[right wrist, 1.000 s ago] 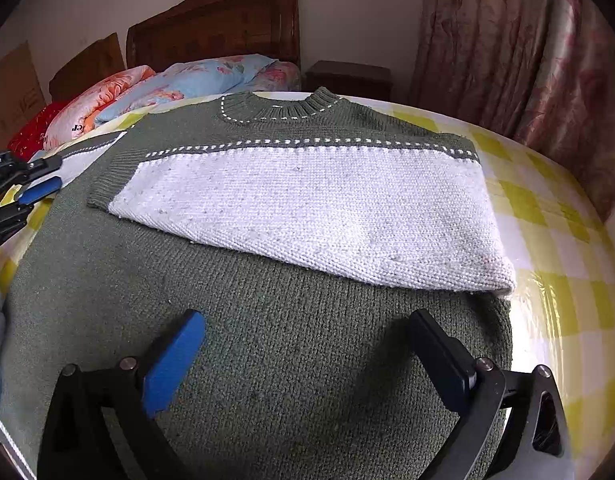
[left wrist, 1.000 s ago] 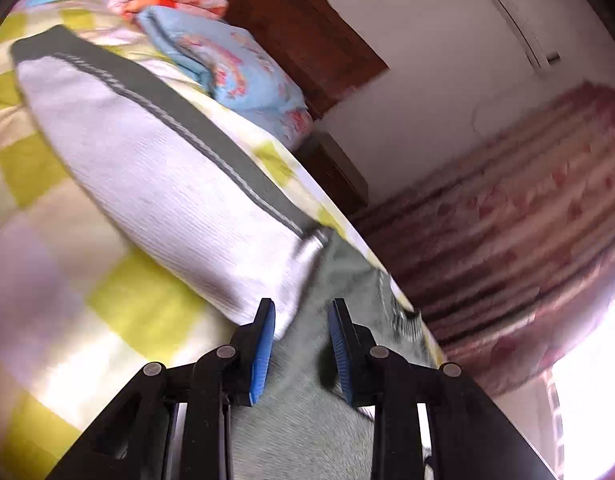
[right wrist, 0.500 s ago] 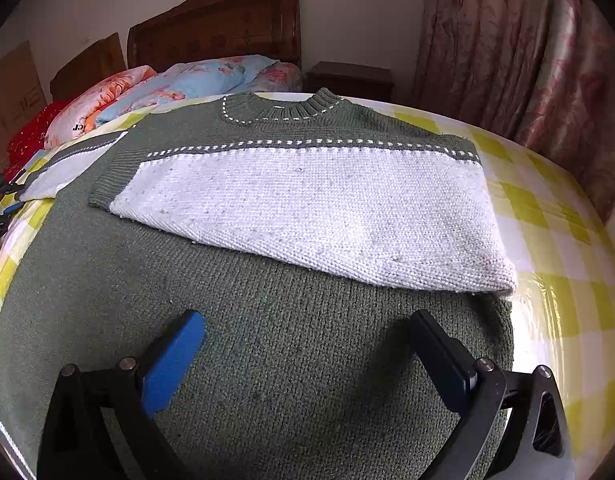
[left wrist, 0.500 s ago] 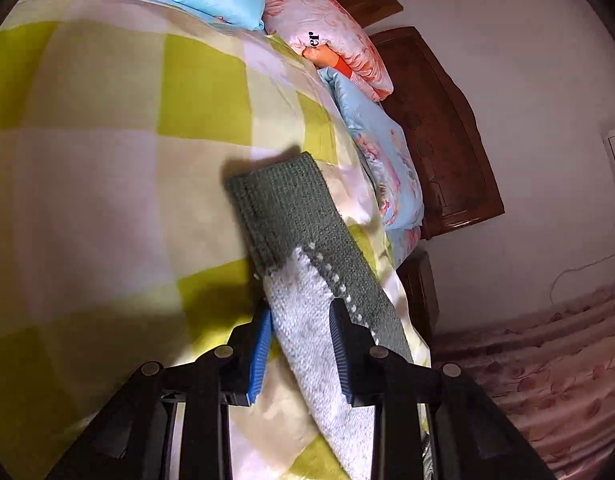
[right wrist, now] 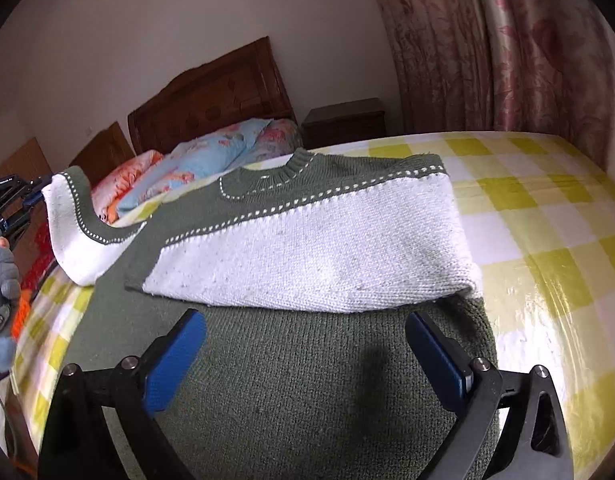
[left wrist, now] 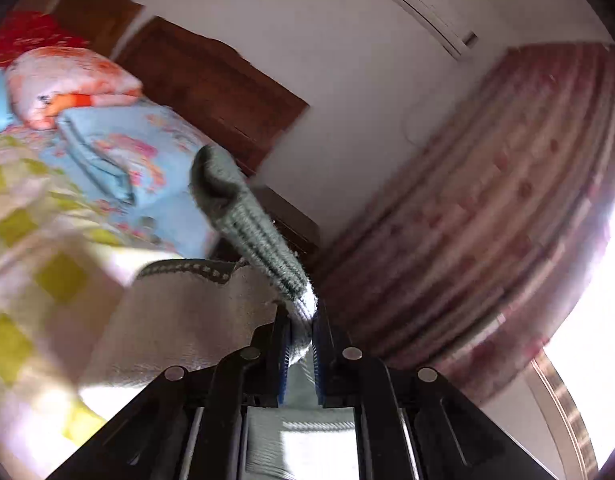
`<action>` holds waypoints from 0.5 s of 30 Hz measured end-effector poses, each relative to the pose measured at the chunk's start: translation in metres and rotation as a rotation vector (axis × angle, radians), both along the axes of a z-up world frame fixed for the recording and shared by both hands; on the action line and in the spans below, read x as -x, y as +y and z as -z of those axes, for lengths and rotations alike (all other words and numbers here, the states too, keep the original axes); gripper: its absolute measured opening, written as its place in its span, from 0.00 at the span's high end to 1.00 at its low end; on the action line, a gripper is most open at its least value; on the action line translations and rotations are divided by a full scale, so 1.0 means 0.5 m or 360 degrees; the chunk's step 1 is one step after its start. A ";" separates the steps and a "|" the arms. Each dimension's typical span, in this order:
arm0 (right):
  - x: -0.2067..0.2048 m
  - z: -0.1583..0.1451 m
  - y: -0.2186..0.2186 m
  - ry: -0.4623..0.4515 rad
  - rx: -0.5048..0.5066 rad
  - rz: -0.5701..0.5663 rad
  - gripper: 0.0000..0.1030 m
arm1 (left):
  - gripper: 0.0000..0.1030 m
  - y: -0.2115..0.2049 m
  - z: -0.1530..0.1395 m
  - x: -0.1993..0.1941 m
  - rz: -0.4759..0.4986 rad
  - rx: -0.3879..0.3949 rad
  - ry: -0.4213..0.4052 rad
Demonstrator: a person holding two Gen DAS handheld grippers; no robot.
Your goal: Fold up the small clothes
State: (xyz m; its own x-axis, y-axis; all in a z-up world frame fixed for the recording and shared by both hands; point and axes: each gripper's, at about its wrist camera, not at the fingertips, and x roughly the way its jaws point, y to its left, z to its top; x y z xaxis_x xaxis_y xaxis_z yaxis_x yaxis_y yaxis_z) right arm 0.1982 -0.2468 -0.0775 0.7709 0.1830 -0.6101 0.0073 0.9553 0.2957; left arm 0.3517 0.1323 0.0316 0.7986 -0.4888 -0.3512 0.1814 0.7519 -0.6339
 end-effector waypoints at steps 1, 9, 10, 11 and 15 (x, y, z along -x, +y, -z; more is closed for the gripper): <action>0.004 -0.003 -0.006 -0.0023 -0.0026 0.0019 0.00 | 0.82 -0.065 0.006 -0.002 0.0155 -0.0024 0.0022; 0.016 -0.013 -0.026 -0.0101 -0.0097 0.0078 0.00 | 0.76 -0.224 0.073 0.072 0.0475 -0.0160 0.0102; 0.015 -0.012 -0.026 -0.0099 -0.0098 0.0071 0.00 | 0.76 -0.199 0.076 0.081 0.0372 -0.0196 0.0112; 0.019 -0.010 -0.026 -0.0099 -0.0100 0.0064 0.00 | 0.76 -0.179 0.081 0.113 0.0266 -0.0243 0.0118; 0.021 -0.009 -0.026 -0.0108 -0.0116 0.0043 0.00 | 0.76 -0.065 0.131 0.139 -0.0115 -0.0354 0.0206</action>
